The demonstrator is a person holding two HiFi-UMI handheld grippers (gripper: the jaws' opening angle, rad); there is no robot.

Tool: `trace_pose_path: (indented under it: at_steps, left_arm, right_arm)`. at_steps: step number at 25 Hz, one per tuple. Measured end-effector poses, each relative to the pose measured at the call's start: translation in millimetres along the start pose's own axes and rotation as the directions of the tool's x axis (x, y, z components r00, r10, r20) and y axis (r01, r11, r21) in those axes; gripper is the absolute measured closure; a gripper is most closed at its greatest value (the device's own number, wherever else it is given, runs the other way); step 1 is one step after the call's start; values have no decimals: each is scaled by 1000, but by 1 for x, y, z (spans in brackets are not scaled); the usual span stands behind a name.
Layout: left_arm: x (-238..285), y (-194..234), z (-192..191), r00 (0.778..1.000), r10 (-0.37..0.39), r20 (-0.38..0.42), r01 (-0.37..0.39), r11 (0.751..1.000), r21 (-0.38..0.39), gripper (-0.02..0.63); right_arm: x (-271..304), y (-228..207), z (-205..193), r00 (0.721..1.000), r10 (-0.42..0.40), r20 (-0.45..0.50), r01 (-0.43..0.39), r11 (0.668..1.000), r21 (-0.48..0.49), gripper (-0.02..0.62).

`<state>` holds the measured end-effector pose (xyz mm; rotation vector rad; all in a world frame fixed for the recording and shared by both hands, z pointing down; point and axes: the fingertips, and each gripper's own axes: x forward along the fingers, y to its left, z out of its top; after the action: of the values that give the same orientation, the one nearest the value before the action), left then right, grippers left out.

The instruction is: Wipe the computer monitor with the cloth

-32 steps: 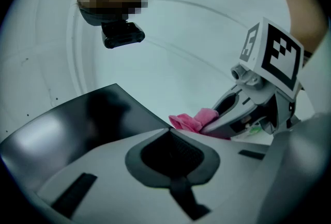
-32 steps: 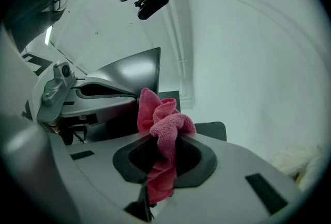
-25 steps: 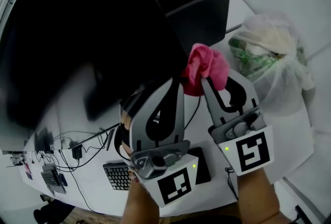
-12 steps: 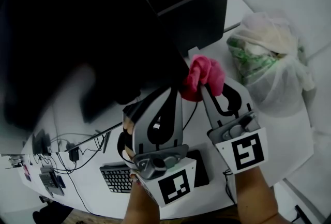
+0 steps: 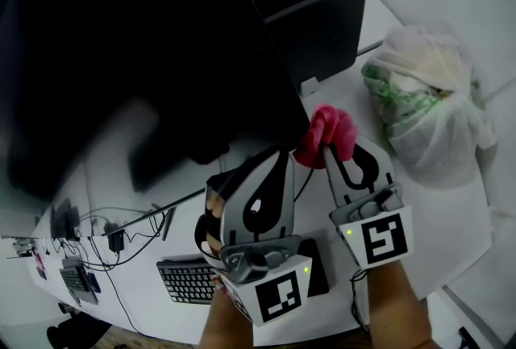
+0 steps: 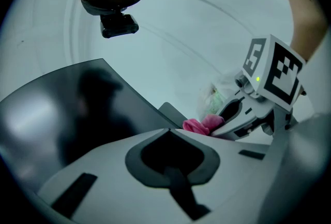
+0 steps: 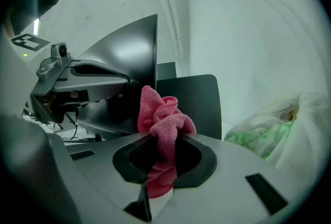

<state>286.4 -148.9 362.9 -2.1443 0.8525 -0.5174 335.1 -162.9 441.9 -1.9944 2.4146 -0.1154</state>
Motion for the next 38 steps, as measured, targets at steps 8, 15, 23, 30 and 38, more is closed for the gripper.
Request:
trace_pose_path:
  at_steps: [8, 15, 23, 30, 38]
  left_arm:
    - [-7, -10, -20, 999, 0, -41, -1, 1000, -31, 603]
    - [-22, 1, -38, 997, 15, -71, -18, 999, -41, 603]
    - [-40, 13, -46, 997, 41, -73, -44, 998, -42, 603]
    - [-53, 24, -53, 995, 70, -77, -74, 996, -44, 603]
    - [-76, 42, -69, 991, 98, -96, -104, 993, -56, 603]
  right_arm:
    - [-2, 2, -11, 999, -13, -29, 14, 1000, 12, 532]
    - [-6, 17, -14, 998, -3, -58, 2, 1000, -22, 532]
    - [-3, 51, -8, 998, 37, -44, -39, 997, -65, 532]
    - [1, 75, -8, 996, 71, -48, -76, 993, -95, 532]
    - [10, 99, -8, 995, 81, -61, -87, 991, -104, 532]
